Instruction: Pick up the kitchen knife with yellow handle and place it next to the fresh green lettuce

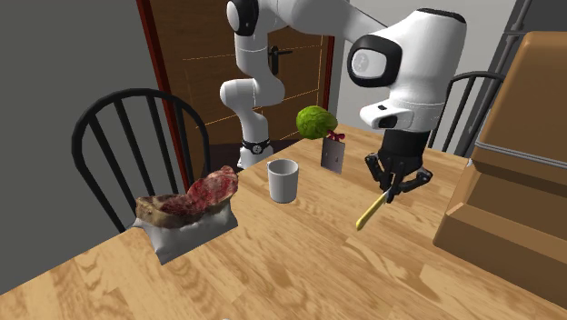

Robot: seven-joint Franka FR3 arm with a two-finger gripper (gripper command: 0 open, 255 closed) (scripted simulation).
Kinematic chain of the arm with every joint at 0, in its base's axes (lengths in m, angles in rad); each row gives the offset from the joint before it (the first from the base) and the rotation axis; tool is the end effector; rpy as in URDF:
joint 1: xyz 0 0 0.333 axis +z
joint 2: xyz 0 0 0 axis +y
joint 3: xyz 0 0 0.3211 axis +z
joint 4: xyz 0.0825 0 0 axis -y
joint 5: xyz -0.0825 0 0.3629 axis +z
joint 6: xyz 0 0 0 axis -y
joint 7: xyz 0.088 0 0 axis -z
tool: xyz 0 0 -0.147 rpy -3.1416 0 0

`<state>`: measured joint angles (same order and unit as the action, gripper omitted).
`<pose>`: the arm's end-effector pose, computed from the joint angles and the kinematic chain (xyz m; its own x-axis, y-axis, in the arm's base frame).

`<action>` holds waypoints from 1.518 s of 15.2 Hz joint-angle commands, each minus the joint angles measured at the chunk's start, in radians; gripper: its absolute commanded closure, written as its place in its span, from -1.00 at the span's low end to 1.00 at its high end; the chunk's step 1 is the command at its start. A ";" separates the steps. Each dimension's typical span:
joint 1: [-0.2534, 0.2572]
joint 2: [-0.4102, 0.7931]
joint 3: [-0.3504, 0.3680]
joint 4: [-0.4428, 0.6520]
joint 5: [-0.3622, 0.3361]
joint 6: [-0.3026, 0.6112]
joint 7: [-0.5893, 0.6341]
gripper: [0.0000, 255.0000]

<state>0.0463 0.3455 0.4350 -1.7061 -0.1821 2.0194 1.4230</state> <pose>0.5747 0.2568 0.3801 0.6328 -0.7740 0.0211 -0.7742 -0.6329 0.0005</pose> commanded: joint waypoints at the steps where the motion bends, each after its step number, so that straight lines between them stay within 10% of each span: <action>1: 0.000 -0.007 0.002 0.018 0.005 -0.025 -0.003 1.00; 20: 0.007 -0.043 0.014 0.227 0.029 -0.265 -0.025 1.00; 23: -0.004 -0.162 0.032 0.073 0.076 -0.220 -0.012 1.00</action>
<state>0.0458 0.2210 0.4618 -1.5933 -0.1212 1.7938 1.4095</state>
